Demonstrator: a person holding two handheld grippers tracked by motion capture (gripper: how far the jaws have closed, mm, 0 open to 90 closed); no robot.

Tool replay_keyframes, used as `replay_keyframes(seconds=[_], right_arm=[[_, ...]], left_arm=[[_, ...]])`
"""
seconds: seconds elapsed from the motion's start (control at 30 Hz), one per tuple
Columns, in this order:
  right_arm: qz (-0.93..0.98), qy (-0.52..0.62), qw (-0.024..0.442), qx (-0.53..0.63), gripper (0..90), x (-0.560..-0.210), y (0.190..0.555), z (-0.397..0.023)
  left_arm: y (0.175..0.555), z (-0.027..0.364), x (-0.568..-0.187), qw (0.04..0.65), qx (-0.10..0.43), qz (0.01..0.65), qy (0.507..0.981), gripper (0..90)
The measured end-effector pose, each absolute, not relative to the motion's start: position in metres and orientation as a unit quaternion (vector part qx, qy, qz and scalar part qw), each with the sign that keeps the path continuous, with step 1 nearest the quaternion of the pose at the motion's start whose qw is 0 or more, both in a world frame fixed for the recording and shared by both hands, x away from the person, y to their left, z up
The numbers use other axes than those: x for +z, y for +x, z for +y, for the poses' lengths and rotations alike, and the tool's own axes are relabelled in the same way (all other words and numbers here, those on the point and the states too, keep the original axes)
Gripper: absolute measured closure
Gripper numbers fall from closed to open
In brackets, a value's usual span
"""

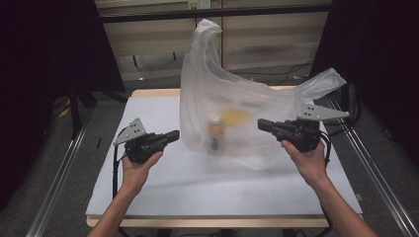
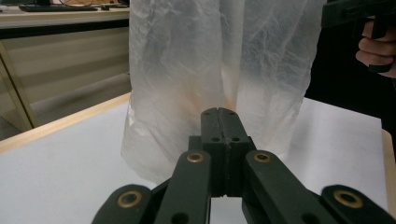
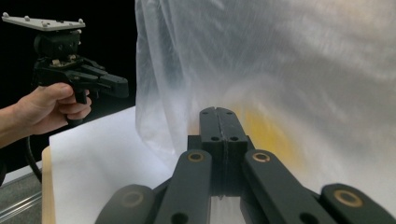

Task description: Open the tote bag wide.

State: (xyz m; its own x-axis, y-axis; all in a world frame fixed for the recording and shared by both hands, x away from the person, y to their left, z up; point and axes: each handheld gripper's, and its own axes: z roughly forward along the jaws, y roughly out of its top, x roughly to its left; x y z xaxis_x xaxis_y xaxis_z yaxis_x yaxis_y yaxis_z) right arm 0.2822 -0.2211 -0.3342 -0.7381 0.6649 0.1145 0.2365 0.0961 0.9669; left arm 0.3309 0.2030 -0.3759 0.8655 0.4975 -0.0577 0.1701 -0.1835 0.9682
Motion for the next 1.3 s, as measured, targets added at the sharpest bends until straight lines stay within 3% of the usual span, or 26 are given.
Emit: replay_keyframes(seconds=[0.9, 1.07, 1.3], right_arm=[[0.696, 0.310, 0.236, 0.603, 90.0, -0.248, 0.339, -0.198], [0.699, 0.329, 0.233, 0.590, 90.0, -0.252, 0.351, -0.195], [0.713, 0.327, 0.206, 0.586, 90.0, -0.287, 0.347, -0.179]], left_arm=[[0.372, 0.188, -0.307, 0.640, 0.168, 0.221, 0.717, 90.0], [0.380, 0.177, -0.312, 0.623, 0.158, 0.219, 0.734, 90.0], [0.383, 0.160, -0.347, 0.597, 0.133, 0.224, 0.759, 90.0]])
